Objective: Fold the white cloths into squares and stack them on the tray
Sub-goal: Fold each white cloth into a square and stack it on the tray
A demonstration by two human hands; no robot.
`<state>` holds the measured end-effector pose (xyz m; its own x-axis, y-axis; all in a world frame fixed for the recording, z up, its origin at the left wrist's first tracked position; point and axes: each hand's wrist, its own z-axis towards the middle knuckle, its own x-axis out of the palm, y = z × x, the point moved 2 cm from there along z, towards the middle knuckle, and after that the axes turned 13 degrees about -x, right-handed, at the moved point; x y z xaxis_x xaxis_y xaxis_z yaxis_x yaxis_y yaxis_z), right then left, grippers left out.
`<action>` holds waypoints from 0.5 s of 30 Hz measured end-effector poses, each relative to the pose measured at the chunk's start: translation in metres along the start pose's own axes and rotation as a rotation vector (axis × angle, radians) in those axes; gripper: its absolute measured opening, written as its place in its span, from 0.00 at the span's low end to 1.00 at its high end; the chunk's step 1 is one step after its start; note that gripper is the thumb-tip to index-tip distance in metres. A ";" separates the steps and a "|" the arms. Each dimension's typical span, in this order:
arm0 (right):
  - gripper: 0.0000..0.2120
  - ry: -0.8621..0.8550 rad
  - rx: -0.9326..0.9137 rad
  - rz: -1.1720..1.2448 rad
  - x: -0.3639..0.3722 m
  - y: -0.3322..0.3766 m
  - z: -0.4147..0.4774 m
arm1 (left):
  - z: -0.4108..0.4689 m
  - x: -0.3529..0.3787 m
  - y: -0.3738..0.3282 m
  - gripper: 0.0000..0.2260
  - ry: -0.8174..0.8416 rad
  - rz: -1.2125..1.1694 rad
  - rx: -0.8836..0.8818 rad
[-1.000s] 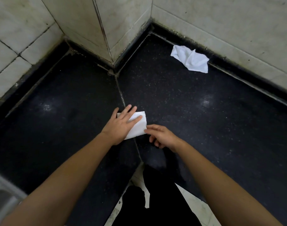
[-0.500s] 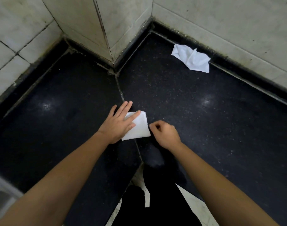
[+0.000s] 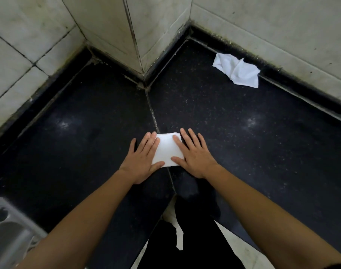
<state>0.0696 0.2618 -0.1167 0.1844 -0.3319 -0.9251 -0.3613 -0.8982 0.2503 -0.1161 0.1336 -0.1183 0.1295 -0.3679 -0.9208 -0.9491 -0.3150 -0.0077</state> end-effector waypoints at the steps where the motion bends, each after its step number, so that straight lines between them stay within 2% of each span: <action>1: 0.37 -0.047 0.032 0.058 -0.004 0.002 -0.001 | 0.001 -0.004 0.000 0.38 0.002 -0.029 -0.019; 4: 0.33 -0.283 0.226 0.229 -0.017 0.010 -0.010 | 0.007 -0.025 -0.006 0.34 -0.104 -0.201 -0.129; 5: 0.31 -0.315 0.302 0.286 -0.018 0.013 -0.014 | 0.010 -0.031 -0.008 0.30 -0.153 -0.239 -0.165; 7: 0.29 -0.275 0.433 0.411 -0.017 0.019 -0.022 | 0.013 -0.036 -0.012 0.25 -0.171 -0.244 -0.221; 10: 0.23 -0.217 0.530 0.531 -0.012 0.025 -0.032 | 0.007 -0.033 -0.016 0.20 -0.104 -0.282 -0.326; 13: 0.16 -0.187 0.568 0.595 -0.012 0.029 -0.034 | -0.011 -0.024 -0.016 0.13 0.026 -0.511 -0.488; 15: 0.10 -0.163 0.585 0.629 -0.015 0.029 -0.032 | -0.023 -0.017 -0.015 0.07 0.105 -0.590 -0.525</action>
<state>0.0859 0.2310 -0.0865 -0.3238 -0.6310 -0.7050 -0.7714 -0.2554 0.5829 -0.0972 0.1249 -0.0933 0.6200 -0.0845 -0.7800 -0.4595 -0.8450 -0.2737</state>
